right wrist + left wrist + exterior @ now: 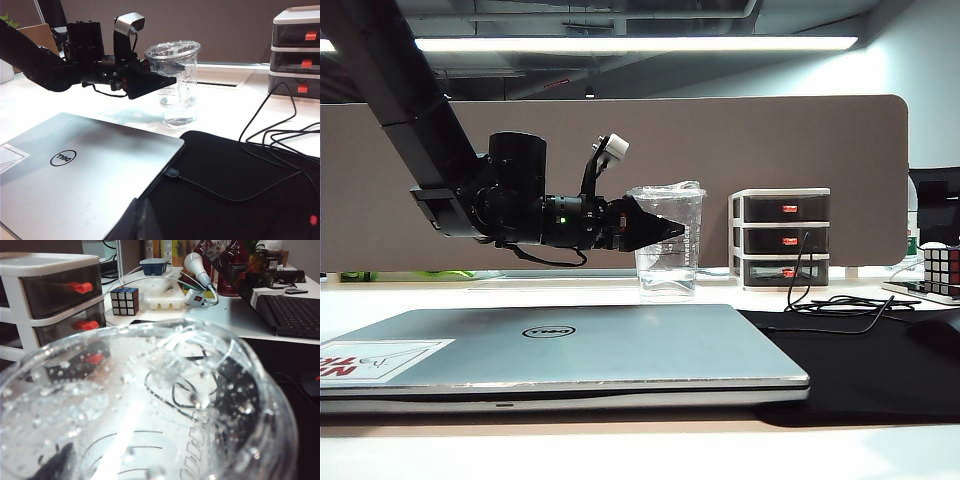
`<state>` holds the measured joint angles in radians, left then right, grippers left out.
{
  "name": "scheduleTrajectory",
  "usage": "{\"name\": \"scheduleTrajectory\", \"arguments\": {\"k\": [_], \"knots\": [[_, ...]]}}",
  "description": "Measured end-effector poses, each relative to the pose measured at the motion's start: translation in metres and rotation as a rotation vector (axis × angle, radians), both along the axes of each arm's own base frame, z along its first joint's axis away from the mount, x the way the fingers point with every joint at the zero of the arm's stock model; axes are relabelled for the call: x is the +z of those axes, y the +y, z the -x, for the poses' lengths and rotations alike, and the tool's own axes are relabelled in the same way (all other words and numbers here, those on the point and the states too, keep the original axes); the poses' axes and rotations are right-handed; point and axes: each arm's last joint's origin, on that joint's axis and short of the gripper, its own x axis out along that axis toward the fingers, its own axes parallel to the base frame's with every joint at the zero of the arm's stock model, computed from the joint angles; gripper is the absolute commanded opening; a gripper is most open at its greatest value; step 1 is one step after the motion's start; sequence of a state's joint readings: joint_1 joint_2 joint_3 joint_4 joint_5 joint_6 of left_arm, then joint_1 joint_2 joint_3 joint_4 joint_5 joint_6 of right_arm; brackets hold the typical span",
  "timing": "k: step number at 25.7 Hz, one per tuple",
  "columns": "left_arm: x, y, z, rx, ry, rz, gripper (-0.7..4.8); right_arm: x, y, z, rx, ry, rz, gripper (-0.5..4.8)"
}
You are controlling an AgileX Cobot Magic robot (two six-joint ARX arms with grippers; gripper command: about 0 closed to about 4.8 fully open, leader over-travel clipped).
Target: Pick up the coffee cup and place it on the right side of the laptop.
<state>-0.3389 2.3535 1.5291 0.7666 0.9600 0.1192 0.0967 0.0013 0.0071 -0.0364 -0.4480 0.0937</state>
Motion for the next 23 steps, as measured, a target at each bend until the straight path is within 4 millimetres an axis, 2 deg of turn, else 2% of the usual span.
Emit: {"name": "scheduleTrajectory", "arguments": {"k": [1, 3, 13, 23], "knots": [[0.0, 0.0, 0.0, 0.0, 0.0, 0.0, 3.23, 0.0, 0.0, 0.0, 0.0, 0.0, 0.0, -0.01], [0.0, 0.0, 0.0, 0.0, -0.002, 0.001, 2.76, 0.0, 0.0, 0.0, 0.0, 0.005, 0.0, -0.01], [0.006, 0.0, 0.002, -0.059, -0.038, 0.033, 2.73, -0.004, 0.0, 0.0, 0.0, 0.037, 0.017, -0.01], [0.047, -0.001, 0.013, -0.237, -0.049, 0.113, 2.74, -0.004, 0.0, 0.0, 0.0, 0.037, 0.017, -0.01]]}}
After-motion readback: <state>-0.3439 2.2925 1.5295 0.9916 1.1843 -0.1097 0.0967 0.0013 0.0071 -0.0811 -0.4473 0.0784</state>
